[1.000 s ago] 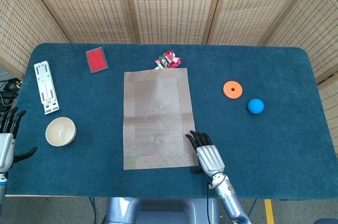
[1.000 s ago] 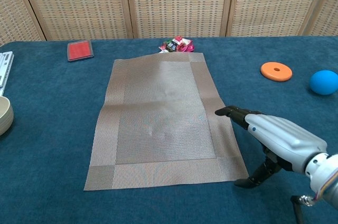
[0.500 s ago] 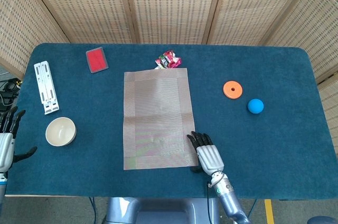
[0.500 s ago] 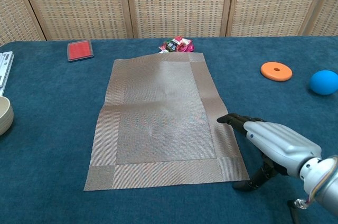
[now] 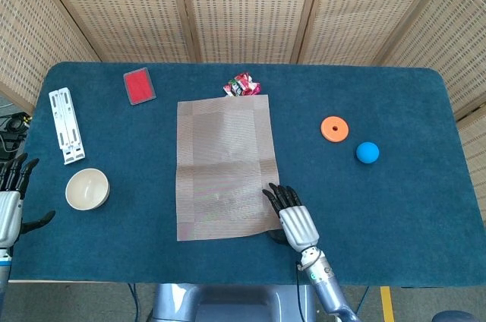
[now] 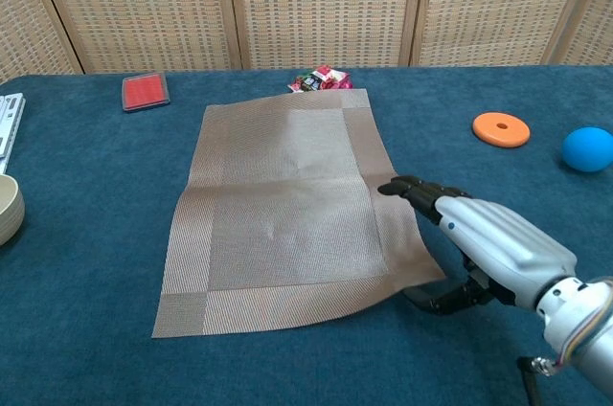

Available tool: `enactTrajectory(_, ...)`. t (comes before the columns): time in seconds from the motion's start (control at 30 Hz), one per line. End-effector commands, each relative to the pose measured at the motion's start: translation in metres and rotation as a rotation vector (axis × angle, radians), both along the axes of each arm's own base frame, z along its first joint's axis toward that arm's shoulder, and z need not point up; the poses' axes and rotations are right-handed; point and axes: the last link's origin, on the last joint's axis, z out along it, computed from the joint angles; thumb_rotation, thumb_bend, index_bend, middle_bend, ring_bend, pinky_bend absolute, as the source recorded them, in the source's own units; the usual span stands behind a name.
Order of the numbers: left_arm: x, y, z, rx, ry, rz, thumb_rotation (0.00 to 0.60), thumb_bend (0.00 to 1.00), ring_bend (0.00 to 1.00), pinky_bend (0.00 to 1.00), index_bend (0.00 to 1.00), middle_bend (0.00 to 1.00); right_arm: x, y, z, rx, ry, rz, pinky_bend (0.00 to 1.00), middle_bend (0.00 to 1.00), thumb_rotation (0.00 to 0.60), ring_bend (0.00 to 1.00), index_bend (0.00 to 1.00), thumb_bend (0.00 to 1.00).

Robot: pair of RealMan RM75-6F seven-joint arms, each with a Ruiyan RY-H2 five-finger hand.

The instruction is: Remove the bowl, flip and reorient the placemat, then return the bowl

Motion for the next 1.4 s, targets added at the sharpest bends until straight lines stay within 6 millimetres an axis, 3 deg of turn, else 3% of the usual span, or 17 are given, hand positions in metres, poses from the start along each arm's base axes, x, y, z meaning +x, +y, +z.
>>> enactTrajectory(0.03, 0.000, 0.000, 0.000, -0.001, -0.002, -0.001, 0.600, 0.00, 0.00, 0.00, 0.09, 0.00, 0.001, 0.002, 0.004, -0.035, -0.050, 0.024, 0.00, 0.00, 0.600, 0.00, 0.12, 0.50)
enactTrajectory(0.2, 0.000, 0.000, -0.001, -0.008, -0.006, 0.000, 0.600, 0.00, 0.00, 0.00, 0.09, 0.00, -0.006, -0.001, -0.002, -0.012, -0.029, -0.001, 0.00, 0.00, 0.600, 0.00, 0.18, 0.50)
enactTrajectory(0.37, 0.000, 0.000, -0.003, -0.022, -0.006, 0.004, 0.600, 0.01, 0.00, 0.00, 0.10, 0.00, -0.012, -0.007, -0.006, -0.027, -0.051, -0.021, 0.00, 0.01, 0.600, 0.00, 0.40, 0.46)
enactTrajectory(0.57, -0.001, 0.002, -0.005, -0.028, -0.016, 0.014, 0.600, 0.01, 0.00, 0.00, 0.10, 0.00, -0.014, -0.012, -0.009, -0.045, -0.084, -0.024, 0.00, 0.10, 0.600, 0.00, 0.55, 0.44)
enactTrajectory(1.07, -0.003, 0.003, -0.005, -0.035, -0.023, 0.020, 0.600, 0.01, 0.00, 0.00, 0.10, 0.00, -0.013, -0.013, -0.013, -0.043, -0.100, -0.021, 0.00, 0.19, 0.600, 0.00, 0.67, 0.51)
enactTrajectory(1.4, -0.002, 0.003, -0.006, -0.034, -0.022, 0.018, 0.600, 0.01, 0.00, 0.00, 0.10, 0.00, -0.012, -0.008, -0.007, -0.039, -0.102, -0.010, 0.00, 0.19, 0.600, 0.00, 0.70, 0.53)
